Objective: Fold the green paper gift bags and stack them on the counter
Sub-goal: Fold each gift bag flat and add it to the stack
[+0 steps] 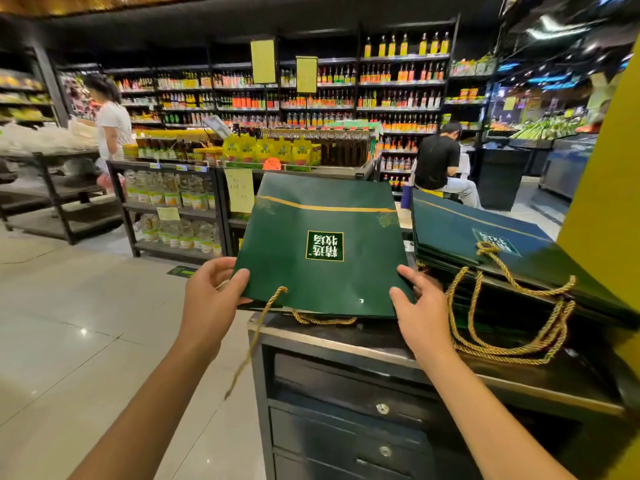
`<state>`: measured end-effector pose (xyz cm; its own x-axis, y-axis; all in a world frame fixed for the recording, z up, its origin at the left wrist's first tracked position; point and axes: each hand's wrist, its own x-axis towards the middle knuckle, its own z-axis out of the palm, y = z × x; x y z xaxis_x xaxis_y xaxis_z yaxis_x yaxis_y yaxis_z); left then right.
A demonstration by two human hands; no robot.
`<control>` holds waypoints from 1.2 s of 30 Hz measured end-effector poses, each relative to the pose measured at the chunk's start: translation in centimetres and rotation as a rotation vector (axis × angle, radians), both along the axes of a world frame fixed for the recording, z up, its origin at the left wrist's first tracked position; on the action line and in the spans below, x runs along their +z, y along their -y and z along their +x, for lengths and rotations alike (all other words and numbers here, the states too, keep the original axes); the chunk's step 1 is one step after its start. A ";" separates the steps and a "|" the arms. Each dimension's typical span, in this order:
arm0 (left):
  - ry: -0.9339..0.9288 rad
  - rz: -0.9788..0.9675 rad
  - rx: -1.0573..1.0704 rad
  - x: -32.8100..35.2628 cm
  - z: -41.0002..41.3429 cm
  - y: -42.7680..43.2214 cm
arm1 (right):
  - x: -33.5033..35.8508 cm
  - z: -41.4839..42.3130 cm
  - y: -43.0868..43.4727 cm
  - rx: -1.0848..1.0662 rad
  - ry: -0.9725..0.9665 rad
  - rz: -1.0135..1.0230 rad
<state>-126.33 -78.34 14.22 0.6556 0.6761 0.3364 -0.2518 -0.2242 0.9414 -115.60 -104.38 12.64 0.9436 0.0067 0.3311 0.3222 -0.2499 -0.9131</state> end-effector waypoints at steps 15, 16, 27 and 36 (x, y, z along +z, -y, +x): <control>-0.217 0.388 0.173 -5.2 0.5 2.5 | -1.4 -2.9 2.8 -0.020 0.178 -1.009; -0.229 0.401 0.166 -5.4 0.6 2.4 | -1.4 -2.9 2.8 -0.028 0.178 -1.015; -0.192 0.210 0.096 -10.2 -4.3 8.2 | -3.6 -1.4 2.3 -0.103 0.208 -0.986; -0.418 0.458 -0.411 -9.3 -3.0 9.8 | -3.0 -1.7 2.8 -0.049 0.160 -0.798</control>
<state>-129.32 -88.12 4.89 0.9606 0.2005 0.1924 -0.0411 -0.5823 0.8120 -117.25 -107.15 9.67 0.8906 0.2573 0.3751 0.4054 -0.8229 -0.3980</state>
